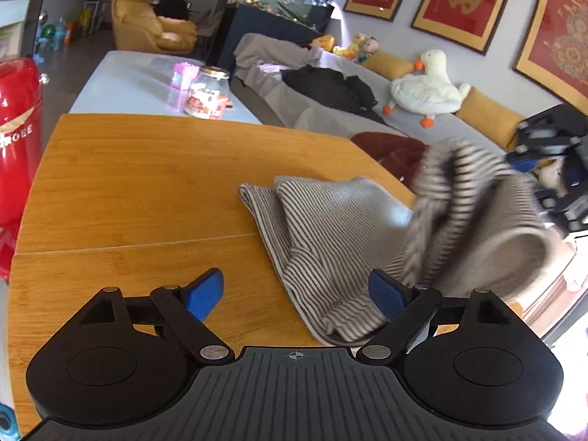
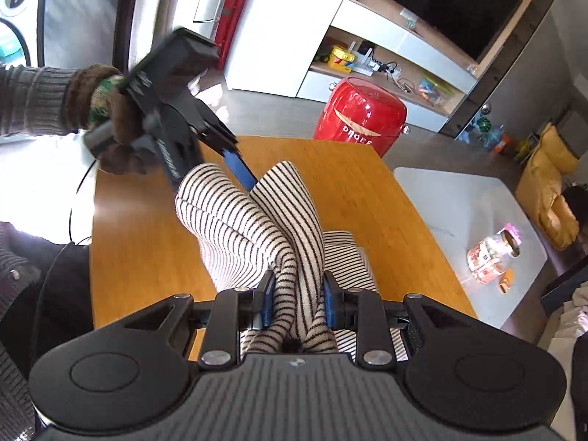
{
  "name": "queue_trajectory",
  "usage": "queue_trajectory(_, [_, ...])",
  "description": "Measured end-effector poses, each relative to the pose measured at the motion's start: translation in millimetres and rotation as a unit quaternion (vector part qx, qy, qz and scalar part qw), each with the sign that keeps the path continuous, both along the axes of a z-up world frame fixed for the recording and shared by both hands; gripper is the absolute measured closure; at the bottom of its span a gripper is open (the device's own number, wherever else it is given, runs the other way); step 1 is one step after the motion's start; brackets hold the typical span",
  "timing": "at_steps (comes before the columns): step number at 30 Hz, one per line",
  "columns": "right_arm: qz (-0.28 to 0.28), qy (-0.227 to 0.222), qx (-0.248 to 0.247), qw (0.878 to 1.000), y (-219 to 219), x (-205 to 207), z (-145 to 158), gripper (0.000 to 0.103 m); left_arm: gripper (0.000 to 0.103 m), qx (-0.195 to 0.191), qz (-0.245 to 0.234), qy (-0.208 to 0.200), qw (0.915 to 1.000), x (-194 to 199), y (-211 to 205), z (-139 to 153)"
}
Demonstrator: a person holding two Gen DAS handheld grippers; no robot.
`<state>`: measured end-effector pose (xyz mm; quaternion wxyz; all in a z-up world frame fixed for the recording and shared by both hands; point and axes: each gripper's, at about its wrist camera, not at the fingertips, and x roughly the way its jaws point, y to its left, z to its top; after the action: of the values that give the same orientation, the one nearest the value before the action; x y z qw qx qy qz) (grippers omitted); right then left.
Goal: Fold clothes
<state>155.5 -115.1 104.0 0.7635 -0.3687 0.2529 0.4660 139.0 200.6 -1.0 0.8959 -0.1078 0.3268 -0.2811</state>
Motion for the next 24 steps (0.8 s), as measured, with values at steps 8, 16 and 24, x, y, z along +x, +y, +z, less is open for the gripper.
queue_trajectory(8, [-0.164, 0.011, 0.048, 0.985, -5, 145, -75, 0.090, 0.005, -0.016, -0.024, -0.026, 0.9992, 11, -19, 33])
queue_trajectory(16, [-0.198, 0.005, 0.107, 0.974, -36, 141, -79, 0.087, 0.003, 0.041, -0.029, 0.019, 0.9986, 79, -86, 1])
queue_trajectory(24, [-0.269, 0.079, 0.270, 0.921, -103, 74, -51, 0.023, 0.001, -0.007, 0.014, 0.028, 0.9995, 106, -81, -7])
